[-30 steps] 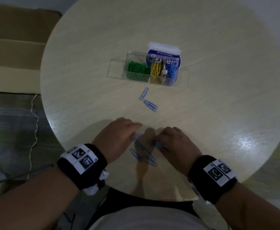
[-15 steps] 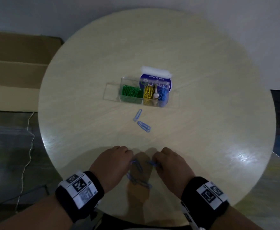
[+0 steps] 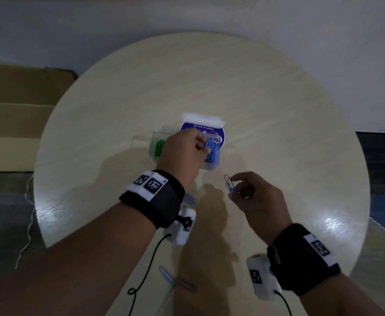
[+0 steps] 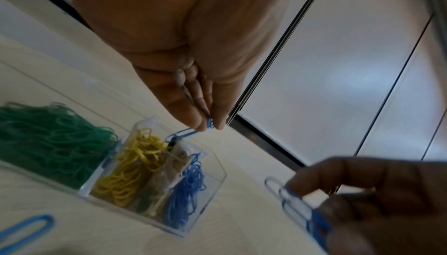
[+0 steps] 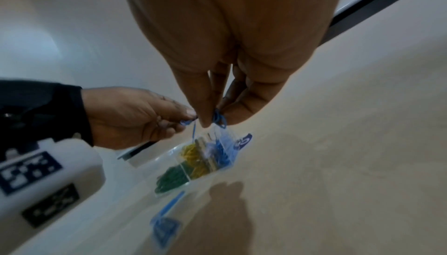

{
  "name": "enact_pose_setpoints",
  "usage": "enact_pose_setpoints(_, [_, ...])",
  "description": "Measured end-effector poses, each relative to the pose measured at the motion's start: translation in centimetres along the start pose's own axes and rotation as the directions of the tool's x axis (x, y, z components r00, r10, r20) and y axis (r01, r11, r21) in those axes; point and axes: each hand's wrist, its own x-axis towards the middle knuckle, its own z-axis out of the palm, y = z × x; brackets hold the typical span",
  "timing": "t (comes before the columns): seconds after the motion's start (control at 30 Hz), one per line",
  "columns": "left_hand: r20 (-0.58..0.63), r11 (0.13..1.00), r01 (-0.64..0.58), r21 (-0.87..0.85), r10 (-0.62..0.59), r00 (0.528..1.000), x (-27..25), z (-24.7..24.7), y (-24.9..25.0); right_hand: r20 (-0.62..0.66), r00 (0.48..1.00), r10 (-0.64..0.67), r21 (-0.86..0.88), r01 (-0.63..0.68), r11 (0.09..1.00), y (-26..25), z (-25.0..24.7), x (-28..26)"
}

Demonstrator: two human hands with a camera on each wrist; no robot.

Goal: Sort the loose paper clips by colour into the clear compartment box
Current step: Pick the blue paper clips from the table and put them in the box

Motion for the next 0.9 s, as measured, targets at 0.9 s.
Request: enact_pose_setpoints(0.9, [0.155, 0.931, -0.191, 0.311, 0.148, 0.977, -7.6, -2.8, -8.8, -0.015, 0.946, -0.324, -0.584, 0.254, 0.771, -3.0, 3.5, 8.8])
